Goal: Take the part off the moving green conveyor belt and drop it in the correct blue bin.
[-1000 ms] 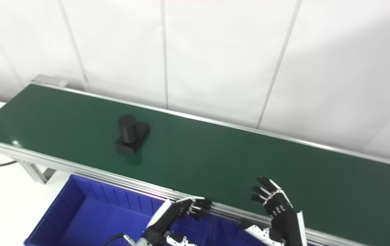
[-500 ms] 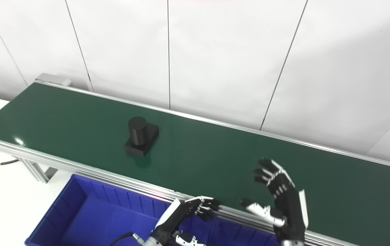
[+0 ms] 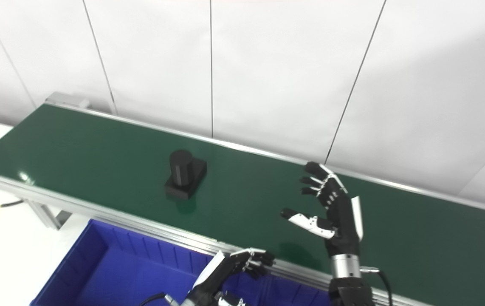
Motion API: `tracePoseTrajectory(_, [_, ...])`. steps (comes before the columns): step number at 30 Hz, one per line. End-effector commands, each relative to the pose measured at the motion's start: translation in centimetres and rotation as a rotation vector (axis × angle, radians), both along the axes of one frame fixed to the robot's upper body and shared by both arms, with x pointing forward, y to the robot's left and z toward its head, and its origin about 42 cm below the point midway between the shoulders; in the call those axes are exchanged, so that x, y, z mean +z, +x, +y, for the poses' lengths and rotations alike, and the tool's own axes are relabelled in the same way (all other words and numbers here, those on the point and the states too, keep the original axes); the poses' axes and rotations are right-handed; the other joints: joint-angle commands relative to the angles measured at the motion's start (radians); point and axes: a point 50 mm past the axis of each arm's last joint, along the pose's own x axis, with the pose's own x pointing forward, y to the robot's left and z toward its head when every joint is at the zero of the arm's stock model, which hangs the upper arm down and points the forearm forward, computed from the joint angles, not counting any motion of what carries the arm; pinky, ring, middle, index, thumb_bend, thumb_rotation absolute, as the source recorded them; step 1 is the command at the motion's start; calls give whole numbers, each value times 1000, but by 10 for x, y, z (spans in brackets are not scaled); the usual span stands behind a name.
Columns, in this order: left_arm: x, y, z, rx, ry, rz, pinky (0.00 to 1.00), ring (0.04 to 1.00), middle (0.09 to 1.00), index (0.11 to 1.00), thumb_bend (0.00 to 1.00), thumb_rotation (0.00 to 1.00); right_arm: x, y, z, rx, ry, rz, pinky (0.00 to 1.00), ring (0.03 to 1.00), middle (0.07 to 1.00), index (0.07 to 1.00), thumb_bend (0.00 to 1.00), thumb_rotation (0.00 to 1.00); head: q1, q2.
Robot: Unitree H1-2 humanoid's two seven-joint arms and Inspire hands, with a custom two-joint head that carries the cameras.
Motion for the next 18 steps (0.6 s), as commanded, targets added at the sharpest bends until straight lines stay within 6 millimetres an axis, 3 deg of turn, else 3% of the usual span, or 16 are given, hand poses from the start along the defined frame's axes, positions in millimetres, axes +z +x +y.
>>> tracePoseTrajectory(1, [12, 10, -3, 6, -43, -65, 596, 655, 735, 736, 857, 0, 22, 18, 8, 10, 17, -66, 628, 719, 810, 777, 859, 181, 0, 1])
tracePoseTrajectory(18, [13, 5, -4, 4, -50, -66, 590, 650, 743, 735, 851, 0, 20, 59, 53, 68, -52, 27, 603, 695, 799, 786, 909, 217, -2, 3])
